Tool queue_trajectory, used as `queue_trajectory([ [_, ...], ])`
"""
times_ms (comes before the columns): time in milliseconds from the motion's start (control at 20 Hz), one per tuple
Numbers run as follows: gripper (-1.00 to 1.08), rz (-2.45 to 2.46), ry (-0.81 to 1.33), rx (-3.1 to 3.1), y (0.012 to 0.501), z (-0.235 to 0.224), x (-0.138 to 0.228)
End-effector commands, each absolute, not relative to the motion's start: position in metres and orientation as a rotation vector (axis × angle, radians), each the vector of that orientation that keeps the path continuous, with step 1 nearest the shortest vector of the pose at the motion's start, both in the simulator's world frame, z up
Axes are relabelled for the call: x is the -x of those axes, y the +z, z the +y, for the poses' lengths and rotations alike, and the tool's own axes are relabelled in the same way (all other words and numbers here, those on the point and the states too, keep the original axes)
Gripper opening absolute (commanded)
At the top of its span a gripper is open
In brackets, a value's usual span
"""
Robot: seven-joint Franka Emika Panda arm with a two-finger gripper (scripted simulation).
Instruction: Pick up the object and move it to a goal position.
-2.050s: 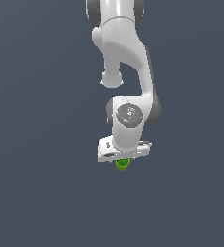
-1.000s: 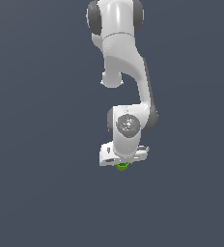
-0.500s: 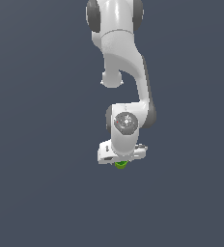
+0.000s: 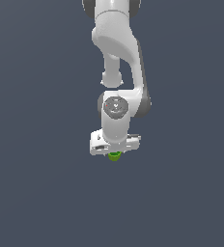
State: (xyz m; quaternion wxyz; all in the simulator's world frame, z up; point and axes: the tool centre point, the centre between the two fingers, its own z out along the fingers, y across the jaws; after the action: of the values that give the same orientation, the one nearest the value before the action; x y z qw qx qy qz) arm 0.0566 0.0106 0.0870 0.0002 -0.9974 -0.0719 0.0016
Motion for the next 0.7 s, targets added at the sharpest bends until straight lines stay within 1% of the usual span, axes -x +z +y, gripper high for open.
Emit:
queue_trajectory([
  [0,-1.00,-0.225,0.001,3.134,0.103,-0.001,-0.049],
  [350,-1.00,-0.225,0.001,3.134,0.136,-0.025,-0.030],
  [650,-1.00,-0.225,0.001,3.134,0.149,-0.035,-0.023],
])
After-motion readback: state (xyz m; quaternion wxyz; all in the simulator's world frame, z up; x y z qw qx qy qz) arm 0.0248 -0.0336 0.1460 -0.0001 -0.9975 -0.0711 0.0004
